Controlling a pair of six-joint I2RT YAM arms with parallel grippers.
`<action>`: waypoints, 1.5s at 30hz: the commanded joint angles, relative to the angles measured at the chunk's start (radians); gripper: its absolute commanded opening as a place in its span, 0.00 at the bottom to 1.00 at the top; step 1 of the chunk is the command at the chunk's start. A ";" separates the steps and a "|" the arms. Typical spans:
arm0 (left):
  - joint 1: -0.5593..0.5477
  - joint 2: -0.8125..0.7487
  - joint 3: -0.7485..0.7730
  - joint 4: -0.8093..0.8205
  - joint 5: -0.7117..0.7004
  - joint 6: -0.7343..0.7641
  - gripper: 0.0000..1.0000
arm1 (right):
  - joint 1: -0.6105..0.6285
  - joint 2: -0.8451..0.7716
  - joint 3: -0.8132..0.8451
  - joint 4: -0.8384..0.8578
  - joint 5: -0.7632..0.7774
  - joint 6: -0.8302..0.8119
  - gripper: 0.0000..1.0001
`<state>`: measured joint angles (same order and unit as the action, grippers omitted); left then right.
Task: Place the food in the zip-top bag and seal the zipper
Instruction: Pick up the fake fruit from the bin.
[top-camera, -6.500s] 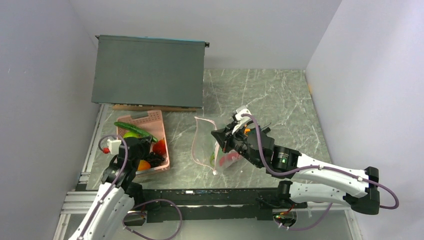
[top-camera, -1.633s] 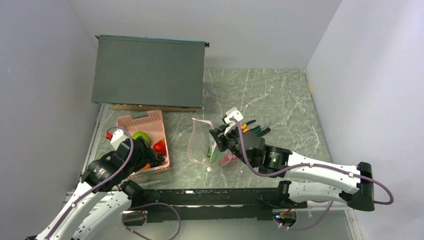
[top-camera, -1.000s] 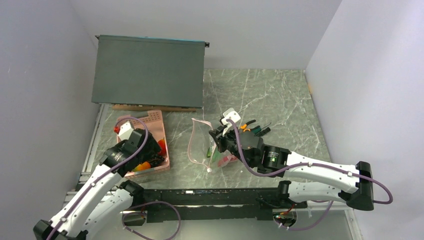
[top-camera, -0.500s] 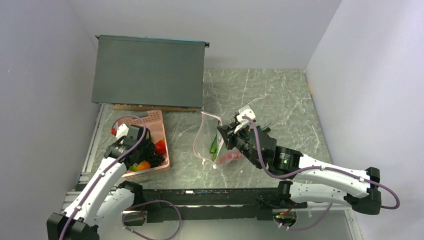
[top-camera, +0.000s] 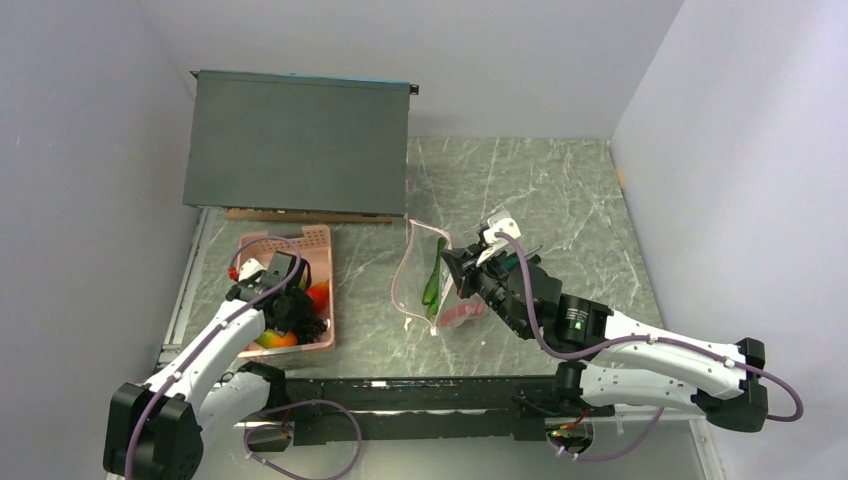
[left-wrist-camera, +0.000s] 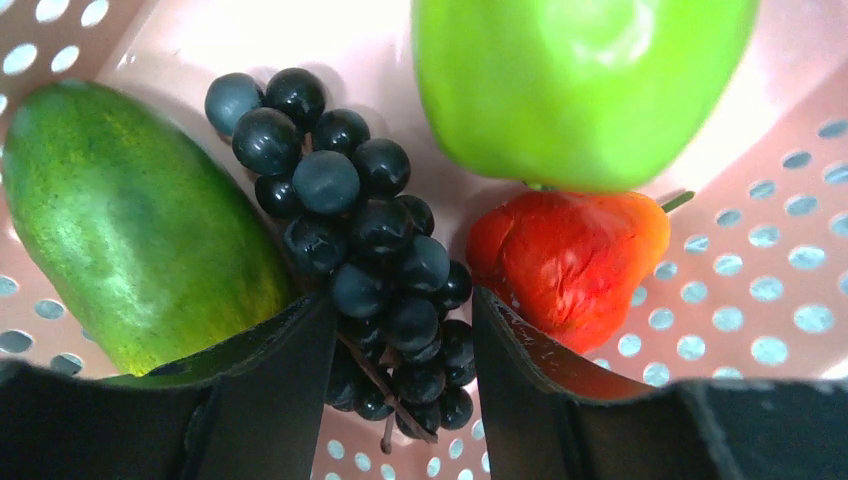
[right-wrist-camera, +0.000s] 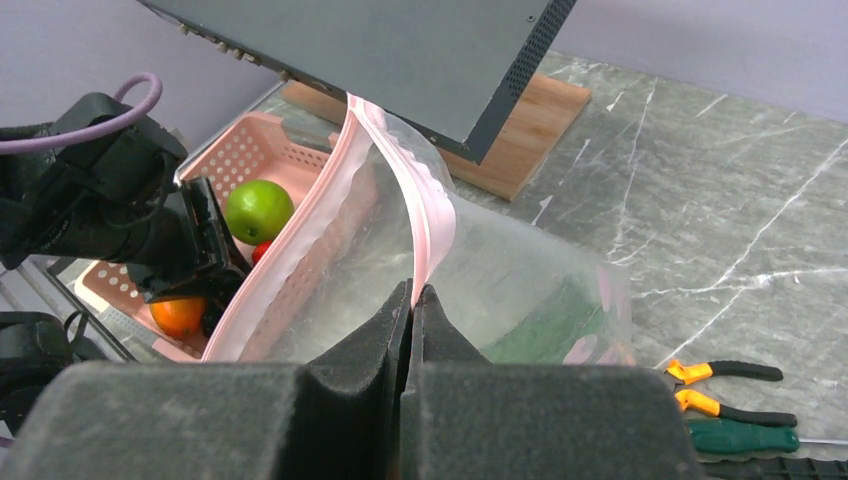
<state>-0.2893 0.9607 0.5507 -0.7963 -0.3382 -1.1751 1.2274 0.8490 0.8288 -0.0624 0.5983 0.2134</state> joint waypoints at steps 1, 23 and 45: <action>0.004 -0.007 -0.039 0.016 -0.017 -0.058 0.55 | 0.005 -0.008 0.004 0.035 0.014 0.010 0.00; 0.004 -0.377 0.017 -0.074 0.046 0.083 0.00 | 0.004 0.030 0.007 0.042 0.015 0.014 0.00; 0.004 -0.547 0.327 -0.258 0.192 0.160 0.00 | 0.004 0.016 0.011 0.024 -0.008 0.026 0.00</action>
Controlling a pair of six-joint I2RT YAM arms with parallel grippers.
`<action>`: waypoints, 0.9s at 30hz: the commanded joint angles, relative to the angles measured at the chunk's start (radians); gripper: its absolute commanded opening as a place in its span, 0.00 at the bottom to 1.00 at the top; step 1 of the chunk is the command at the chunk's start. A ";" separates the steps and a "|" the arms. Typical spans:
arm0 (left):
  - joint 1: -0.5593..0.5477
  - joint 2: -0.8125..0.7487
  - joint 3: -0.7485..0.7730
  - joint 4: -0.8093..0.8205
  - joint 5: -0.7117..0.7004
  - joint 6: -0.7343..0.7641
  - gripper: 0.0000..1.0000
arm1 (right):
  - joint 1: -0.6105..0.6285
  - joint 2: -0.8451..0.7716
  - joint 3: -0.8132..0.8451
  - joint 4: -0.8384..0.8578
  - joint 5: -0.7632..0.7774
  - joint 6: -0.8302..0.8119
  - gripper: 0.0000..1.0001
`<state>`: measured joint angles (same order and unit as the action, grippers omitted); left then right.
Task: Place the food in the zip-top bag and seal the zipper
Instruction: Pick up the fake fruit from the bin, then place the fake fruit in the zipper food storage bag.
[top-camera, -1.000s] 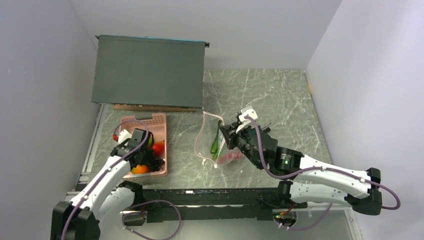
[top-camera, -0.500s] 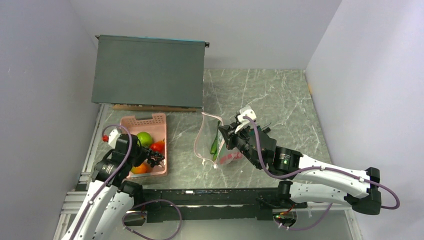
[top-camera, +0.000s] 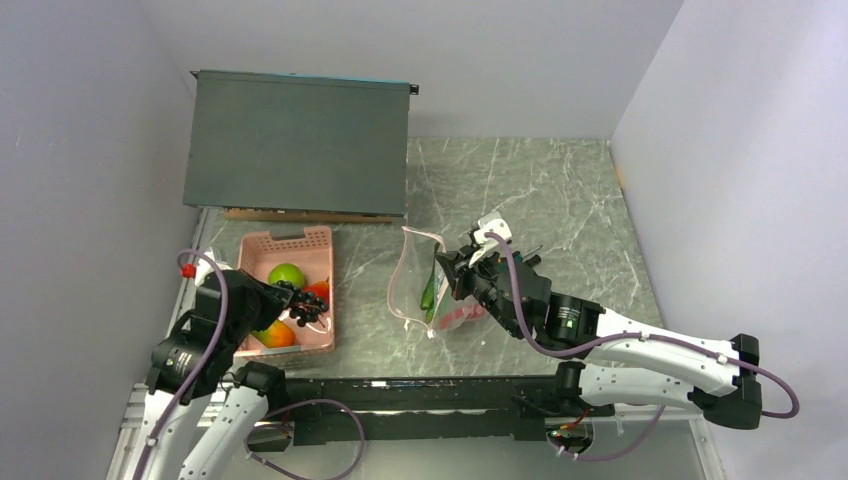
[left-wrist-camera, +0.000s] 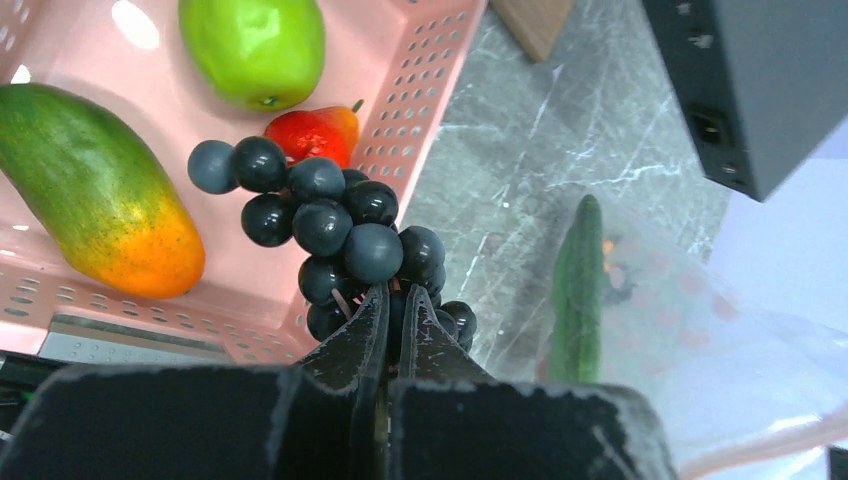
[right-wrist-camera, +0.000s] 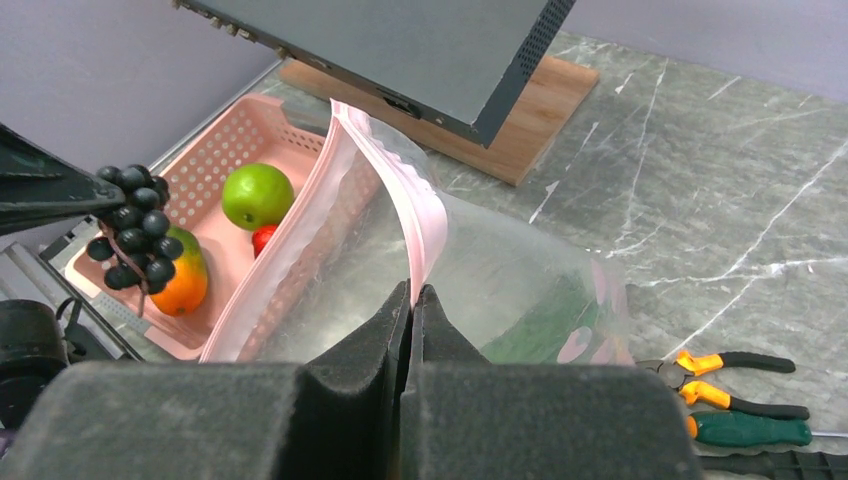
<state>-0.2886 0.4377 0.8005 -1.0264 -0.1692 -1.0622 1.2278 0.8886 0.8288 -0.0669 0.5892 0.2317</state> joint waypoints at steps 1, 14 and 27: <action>0.003 -0.030 0.090 -0.023 0.039 0.060 0.00 | 0.005 -0.025 0.015 0.021 0.001 0.013 0.00; 0.003 0.008 0.176 0.284 0.642 0.256 0.00 | 0.004 0.001 0.026 0.017 -0.029 0.014 0.00; -0.268 0.196 0.254 0.508 0.744 0.311 0.00 | 0.004 0.035 0.024 0.032 -0.039 0.007 0.00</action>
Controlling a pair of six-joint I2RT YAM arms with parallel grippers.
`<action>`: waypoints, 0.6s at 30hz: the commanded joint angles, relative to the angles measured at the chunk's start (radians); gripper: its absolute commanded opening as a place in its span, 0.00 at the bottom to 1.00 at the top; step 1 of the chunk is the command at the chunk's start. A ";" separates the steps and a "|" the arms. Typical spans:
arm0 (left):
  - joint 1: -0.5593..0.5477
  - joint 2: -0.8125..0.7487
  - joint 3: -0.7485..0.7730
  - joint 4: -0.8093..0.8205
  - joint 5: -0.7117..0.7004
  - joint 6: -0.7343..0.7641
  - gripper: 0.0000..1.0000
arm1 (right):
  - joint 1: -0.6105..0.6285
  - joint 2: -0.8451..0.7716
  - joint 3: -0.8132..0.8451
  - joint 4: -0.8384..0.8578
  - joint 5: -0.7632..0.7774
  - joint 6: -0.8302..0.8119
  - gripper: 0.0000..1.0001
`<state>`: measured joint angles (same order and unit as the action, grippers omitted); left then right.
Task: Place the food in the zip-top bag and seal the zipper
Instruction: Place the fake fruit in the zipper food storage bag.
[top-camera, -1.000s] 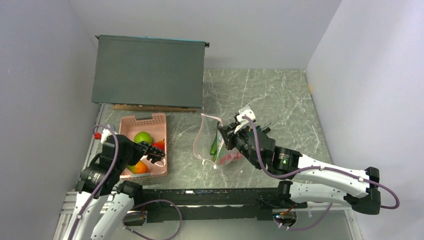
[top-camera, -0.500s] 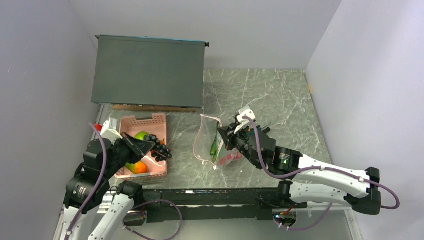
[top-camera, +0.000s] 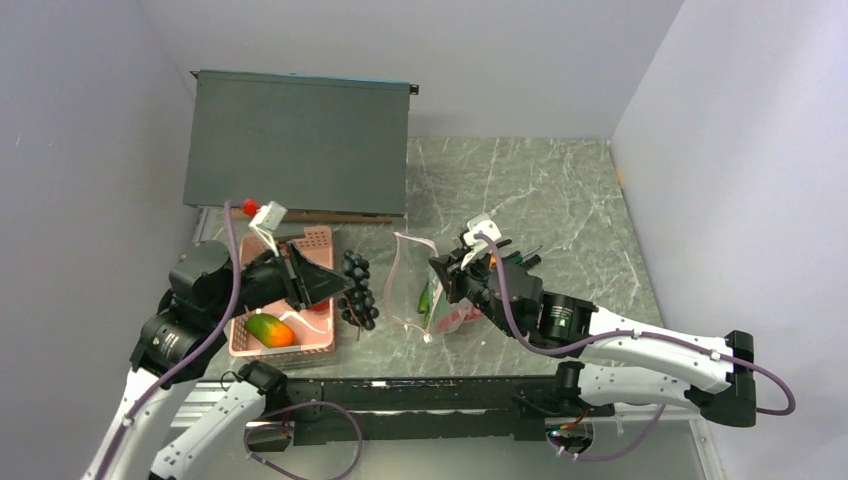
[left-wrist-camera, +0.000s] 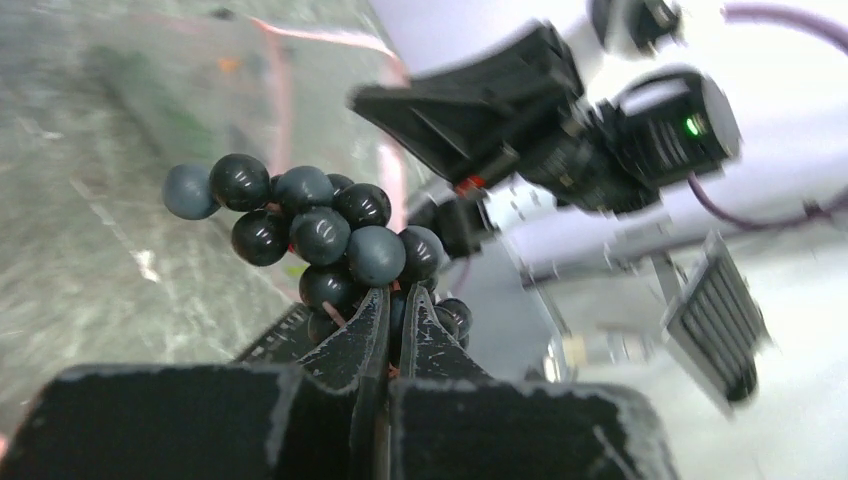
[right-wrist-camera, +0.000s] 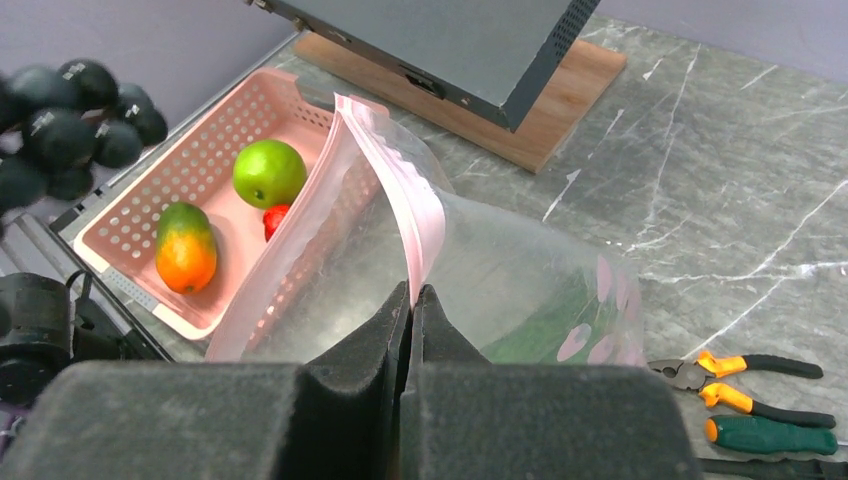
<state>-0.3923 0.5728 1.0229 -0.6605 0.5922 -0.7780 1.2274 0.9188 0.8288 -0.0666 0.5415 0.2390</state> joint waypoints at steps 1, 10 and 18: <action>-0.227 0.092 0.050 0.136 -0.056 0.046 0.00 | 0.004 0.009 0.030 0.025 0.016 0.003 0.00; -0.445 0.229 0.159 0.166 -0.183 0.121 0.00 | 0.004 -0.015 0.017 0.041 0.014 0.003 0.00; -0.449 0.211 0.083 0.192 -0.158 0.066 0.00 | 0.004 -0.054 0.001 0.053 0.009 0.008 0.00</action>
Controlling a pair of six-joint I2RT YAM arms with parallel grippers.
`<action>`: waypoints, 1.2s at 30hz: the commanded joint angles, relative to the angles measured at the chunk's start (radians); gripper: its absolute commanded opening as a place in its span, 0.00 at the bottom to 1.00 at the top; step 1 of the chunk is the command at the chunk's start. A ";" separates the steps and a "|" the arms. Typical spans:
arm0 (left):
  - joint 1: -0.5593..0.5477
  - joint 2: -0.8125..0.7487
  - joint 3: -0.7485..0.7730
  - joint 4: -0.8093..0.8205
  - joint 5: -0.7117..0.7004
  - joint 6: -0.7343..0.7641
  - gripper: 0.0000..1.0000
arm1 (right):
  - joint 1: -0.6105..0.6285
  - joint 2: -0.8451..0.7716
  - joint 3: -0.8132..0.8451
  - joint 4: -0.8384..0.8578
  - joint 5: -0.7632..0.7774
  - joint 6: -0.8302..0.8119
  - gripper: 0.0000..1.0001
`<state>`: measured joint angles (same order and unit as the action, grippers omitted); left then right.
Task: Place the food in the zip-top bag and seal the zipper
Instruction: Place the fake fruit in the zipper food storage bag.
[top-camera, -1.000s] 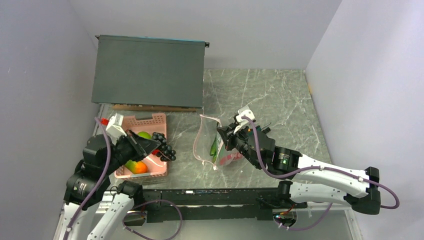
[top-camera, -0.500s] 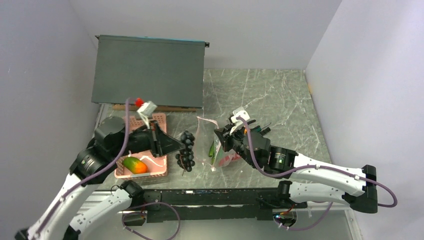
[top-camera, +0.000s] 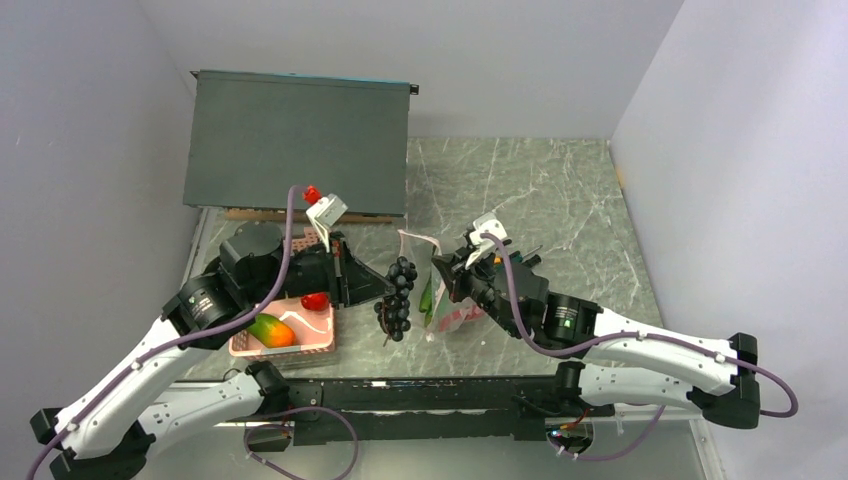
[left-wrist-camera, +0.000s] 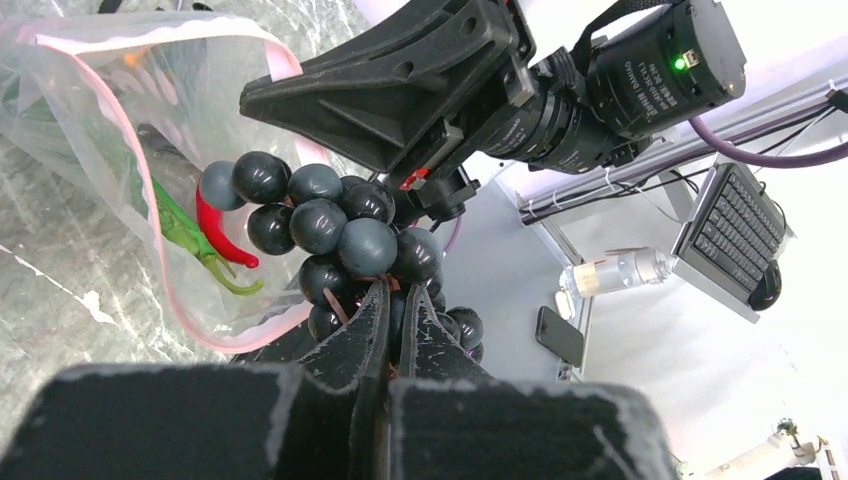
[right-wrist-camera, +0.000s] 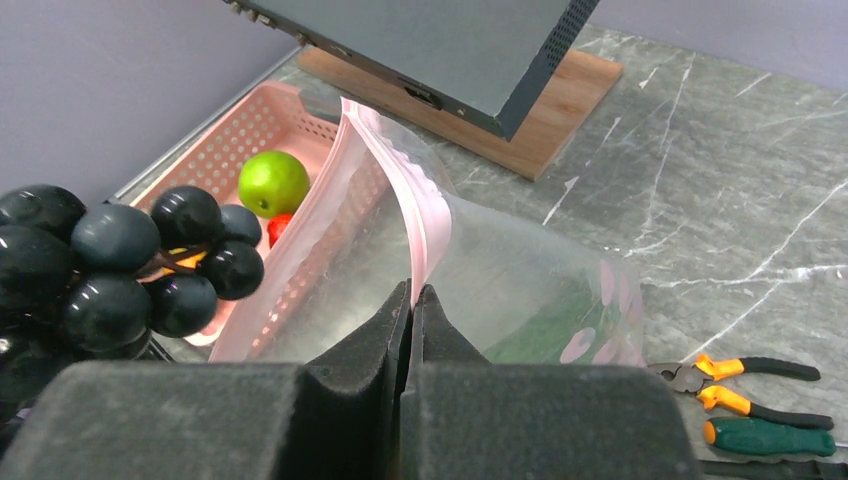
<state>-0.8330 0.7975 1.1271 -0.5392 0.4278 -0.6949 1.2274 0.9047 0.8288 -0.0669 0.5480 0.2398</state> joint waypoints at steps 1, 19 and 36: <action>-0.011 -0.007 -0.025 0.079 0.020 -0.024 0.00 | 0.005 -0.046 -0.004 0.060 0.000 0.006 0.00; -0.031 0.230 0.147 -0.102 -0.007 0.006 0.00 | 0.006 -0.073 -0.023 0.096 -0.102 -0.019 0.00; 0.070 0.279 0.079 -0.087 0.004 -0.096 0.00 | 0.006 -0.122 -0.063 0.156 -0.186 -0.036 0.00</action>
<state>-0.7868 1.0710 1.2095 -0.6746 0.4282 -0.7506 1.2278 0.7853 0.7567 0.0284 0.3809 0.2184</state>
